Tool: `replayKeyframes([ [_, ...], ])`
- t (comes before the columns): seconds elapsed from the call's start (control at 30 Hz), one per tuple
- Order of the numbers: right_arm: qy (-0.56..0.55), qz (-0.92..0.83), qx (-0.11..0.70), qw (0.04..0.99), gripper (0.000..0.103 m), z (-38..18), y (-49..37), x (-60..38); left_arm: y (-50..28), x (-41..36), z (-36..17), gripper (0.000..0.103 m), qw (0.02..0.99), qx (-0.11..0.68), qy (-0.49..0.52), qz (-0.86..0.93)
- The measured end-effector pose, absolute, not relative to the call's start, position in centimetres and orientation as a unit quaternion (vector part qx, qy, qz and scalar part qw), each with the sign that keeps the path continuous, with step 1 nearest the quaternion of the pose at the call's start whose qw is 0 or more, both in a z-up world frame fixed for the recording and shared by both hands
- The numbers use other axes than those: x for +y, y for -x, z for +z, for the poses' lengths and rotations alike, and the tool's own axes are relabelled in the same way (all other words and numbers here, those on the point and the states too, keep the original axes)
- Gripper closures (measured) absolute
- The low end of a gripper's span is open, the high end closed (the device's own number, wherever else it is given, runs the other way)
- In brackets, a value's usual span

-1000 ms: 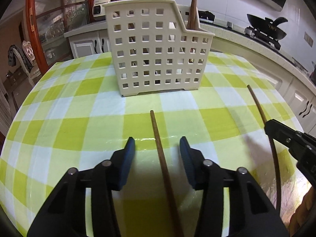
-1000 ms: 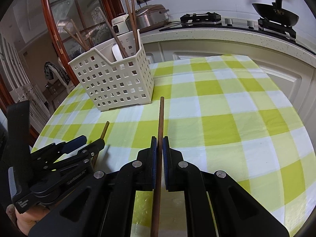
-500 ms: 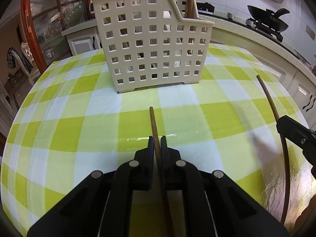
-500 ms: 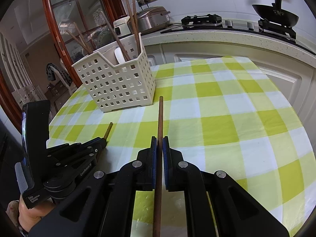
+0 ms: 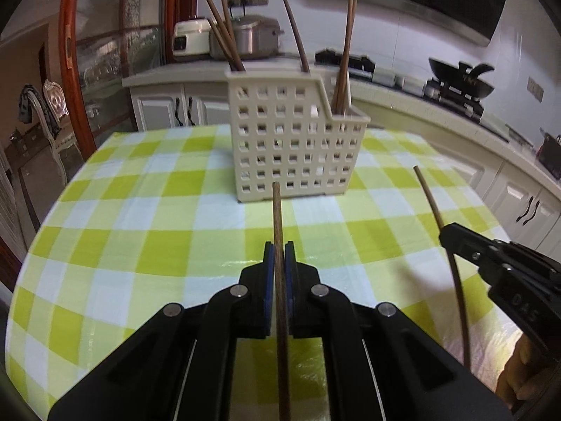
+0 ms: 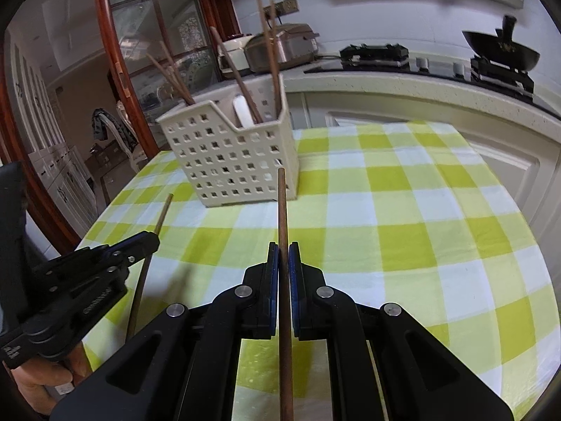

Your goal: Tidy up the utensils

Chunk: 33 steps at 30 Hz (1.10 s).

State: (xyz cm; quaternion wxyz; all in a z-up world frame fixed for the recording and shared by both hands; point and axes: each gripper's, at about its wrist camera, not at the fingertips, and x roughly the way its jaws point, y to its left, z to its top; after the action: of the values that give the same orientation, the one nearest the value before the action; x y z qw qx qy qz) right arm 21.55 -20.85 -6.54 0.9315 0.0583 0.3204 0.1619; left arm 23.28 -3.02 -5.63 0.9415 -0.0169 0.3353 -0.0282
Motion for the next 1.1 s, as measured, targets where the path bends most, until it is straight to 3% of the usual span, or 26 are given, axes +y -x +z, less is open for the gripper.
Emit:
replayKeyframes([
  [0.63,-0.033,0.179,0.234,0.955,0.096,-1.2,-17.2,-18.9,-15.5,-2.0,0.5,0.097,0.979,0.199,0.014,-0.043],
  [1.1,-0.016,0.193,0.185,0.963,0.096,1.5,-14.4,-18.1,-12.6,-1.7,3.2,0.097,0.987,0.152,0.005,-0.043],
])
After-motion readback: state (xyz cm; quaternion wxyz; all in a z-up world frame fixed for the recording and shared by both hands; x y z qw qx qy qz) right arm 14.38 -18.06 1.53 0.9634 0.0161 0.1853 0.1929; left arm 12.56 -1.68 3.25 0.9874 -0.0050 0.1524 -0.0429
